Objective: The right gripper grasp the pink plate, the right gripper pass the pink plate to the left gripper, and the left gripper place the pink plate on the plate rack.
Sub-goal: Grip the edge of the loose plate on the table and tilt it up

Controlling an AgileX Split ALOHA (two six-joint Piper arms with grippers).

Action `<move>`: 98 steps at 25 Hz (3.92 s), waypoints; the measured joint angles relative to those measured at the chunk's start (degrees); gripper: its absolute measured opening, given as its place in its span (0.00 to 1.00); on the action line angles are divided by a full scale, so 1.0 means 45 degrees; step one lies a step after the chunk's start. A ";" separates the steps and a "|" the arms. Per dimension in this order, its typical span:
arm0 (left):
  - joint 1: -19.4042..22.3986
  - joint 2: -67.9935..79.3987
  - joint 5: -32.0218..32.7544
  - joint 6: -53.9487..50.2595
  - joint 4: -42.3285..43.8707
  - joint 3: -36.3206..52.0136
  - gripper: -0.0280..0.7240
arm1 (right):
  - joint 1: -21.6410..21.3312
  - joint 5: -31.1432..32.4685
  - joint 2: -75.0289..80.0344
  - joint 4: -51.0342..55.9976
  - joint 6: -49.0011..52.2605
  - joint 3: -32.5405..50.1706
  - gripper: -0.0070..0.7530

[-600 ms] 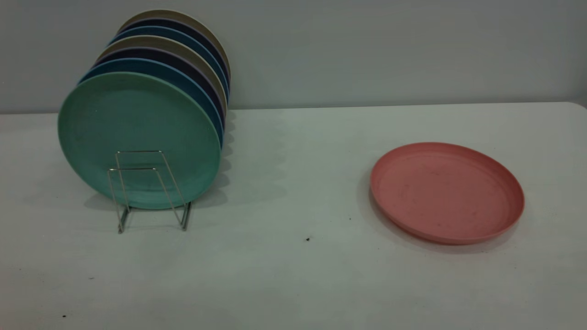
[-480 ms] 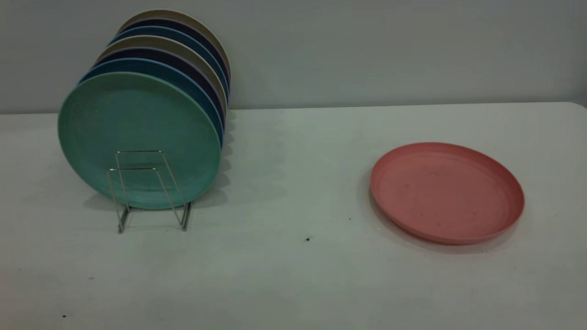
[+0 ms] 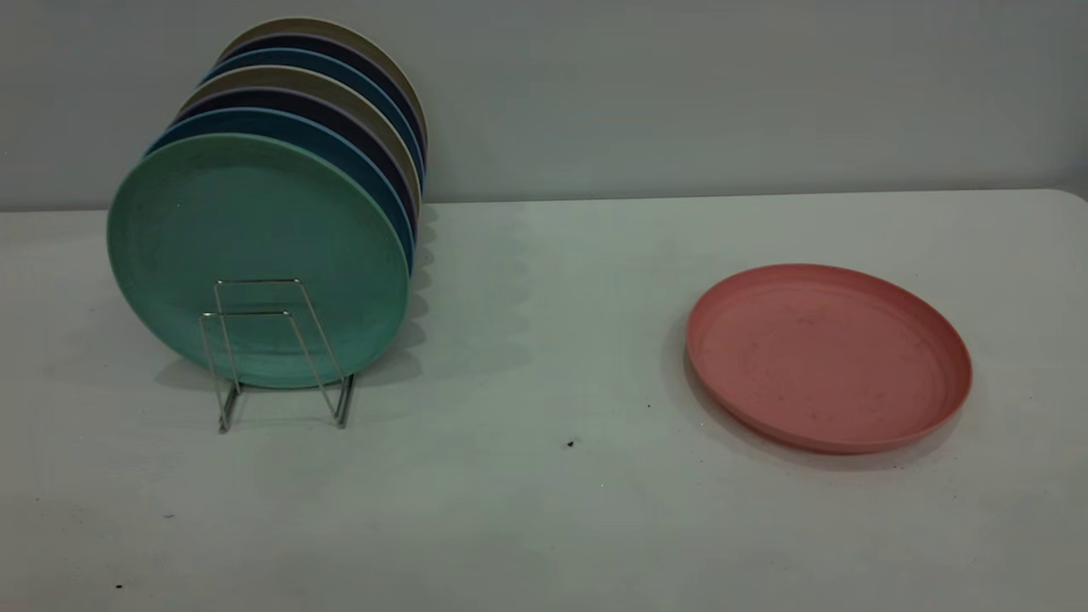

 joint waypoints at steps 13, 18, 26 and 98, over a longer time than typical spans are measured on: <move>0.0000 0.0000 0.0000 0.0000 0.0000 0.0000 0.51 | 0.0000 0.0000 0.0000 0.0000 0.0000 0.0000 0.39; 0.0000 0.0000 0.0000 0.0000 0.0000 0.0000 0.51 | 0.0000 0.0000 0.0000 0.0000 0.0000 0.0000 0.39; 0.0000 0.0000 0.0000 0.0000 0.0000 0.0000 0.51 | 0.0000 0.0000 0.0000 0.0000 0.0000 0.0000 0.39; 0.0000 1.1247 -0.7098 1.1239 -1.3764 -0.0183 0.64 | -0.4557 -0.6149 2.8830 1.2543 -1.1050 -0.8901 0.59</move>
